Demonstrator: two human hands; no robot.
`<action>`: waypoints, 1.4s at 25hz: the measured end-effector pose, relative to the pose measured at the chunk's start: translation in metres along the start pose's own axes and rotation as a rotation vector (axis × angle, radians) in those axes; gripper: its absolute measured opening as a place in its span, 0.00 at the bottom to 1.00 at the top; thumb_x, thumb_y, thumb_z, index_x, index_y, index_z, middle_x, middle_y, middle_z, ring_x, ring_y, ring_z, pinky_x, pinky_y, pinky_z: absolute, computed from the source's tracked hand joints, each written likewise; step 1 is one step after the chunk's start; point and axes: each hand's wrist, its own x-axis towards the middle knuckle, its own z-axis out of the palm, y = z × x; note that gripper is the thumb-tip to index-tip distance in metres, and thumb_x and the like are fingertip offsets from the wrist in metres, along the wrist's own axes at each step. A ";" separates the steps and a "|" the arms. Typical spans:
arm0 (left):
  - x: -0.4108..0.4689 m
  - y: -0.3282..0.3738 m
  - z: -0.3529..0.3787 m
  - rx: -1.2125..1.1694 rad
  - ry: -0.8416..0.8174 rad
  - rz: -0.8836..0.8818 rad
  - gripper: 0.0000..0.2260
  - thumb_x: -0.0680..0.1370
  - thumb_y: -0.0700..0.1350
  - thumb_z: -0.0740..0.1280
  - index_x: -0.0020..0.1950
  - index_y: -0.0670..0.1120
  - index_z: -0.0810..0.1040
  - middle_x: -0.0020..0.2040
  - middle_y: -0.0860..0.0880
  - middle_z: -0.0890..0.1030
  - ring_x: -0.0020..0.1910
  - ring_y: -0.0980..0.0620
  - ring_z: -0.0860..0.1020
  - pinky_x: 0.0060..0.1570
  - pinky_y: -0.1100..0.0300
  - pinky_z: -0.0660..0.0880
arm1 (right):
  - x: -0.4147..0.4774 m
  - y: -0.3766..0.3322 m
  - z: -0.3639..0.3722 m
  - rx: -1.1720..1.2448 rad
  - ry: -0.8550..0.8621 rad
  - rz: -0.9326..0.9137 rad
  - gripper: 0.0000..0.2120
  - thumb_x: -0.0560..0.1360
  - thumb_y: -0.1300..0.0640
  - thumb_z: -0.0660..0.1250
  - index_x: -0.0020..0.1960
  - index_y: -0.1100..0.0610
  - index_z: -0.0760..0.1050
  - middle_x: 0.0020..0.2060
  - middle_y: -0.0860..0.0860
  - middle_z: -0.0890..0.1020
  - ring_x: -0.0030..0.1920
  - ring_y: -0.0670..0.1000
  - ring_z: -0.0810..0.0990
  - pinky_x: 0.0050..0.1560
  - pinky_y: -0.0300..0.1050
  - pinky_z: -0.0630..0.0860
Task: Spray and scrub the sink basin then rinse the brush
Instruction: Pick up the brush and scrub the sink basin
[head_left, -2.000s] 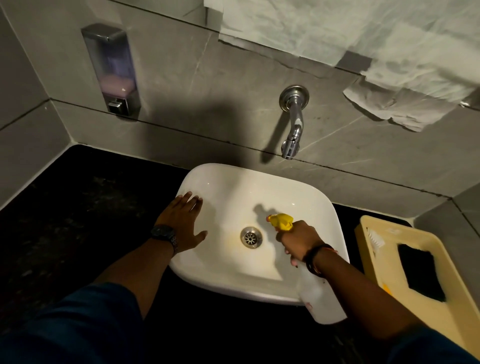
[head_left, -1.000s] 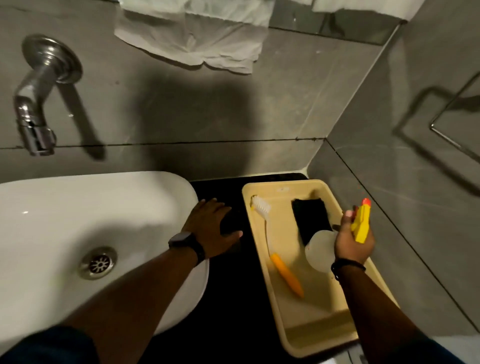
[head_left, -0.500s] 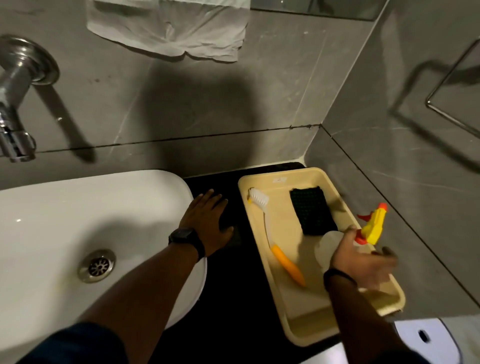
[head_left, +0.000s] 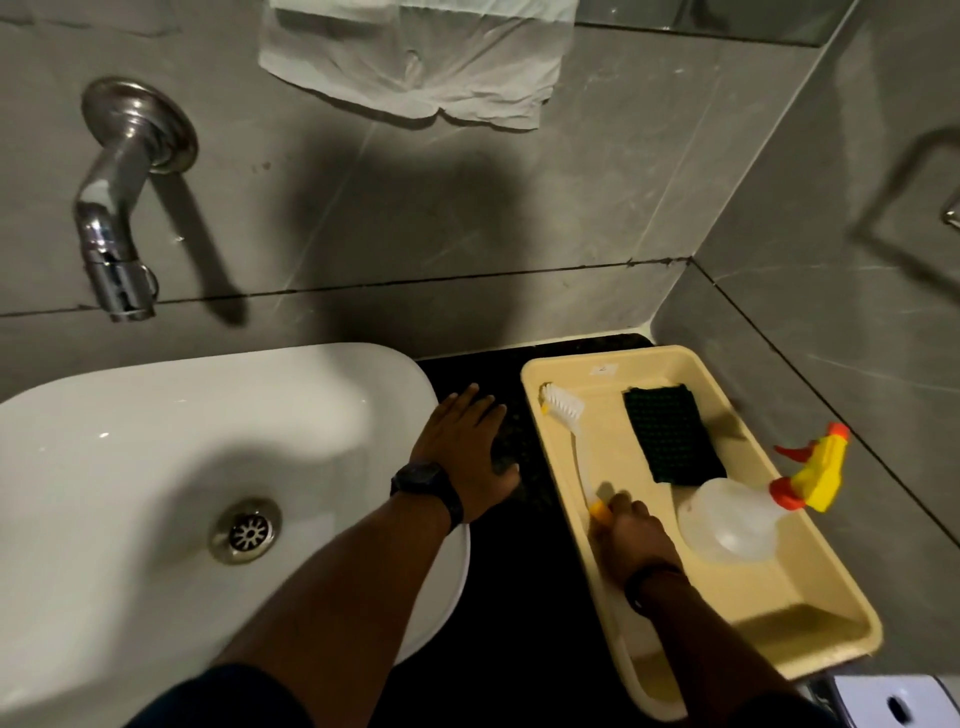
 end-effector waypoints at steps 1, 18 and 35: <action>0.000 0.000 0.000 0.004 0.000 -0.003 0.34 0.71 0.61 0.60 0.73 0.48 0.58 0.75 0.47 0.60 0.76 0.48 0.49 0.72 0.54 0.42 | 0.000 -0.001 -0.001 0.055 -0.004 0.001 0.22 0.82 0.50 0.53 0.70 0.63 0.60 0.63 0.63 0.74 0.60 0.64 0.75 0.59 0.54 0.73; -0.211 -0.191 -0.142 0.171 0.188 -0.479 0.38 0.71 0.68 0.54 0.74 0.47 0.55 0.76 0.44 0.57 0.76 0.46 0.50 0.73 0.50 0.48 | -0.099 -0.206 -0.117 0.808 -0.302 0.136 0.29 0.72 0.33 0.61 0.24 0.54 0.65 0.15 0.48 0.64 0.14 0.48 0.59 0.20 0.33 0.55; -0.292 -0.240 -0.139 0.153 0.159 -0.556 0.36 0.74 0.61 0.49 0.75 0.41 0.47 0.77 0.42 0.50 0.76 0.47 0.46 0.73 0.54 0.42 | -0.129 -0.288 -0.028 0.032 0.008 -0.050 0.35 0.73 0.30 0.56 0.61 0.59 0.74 0.60 0.61 0.80 0.59 0.61 0.78 0.59 0.52 0.74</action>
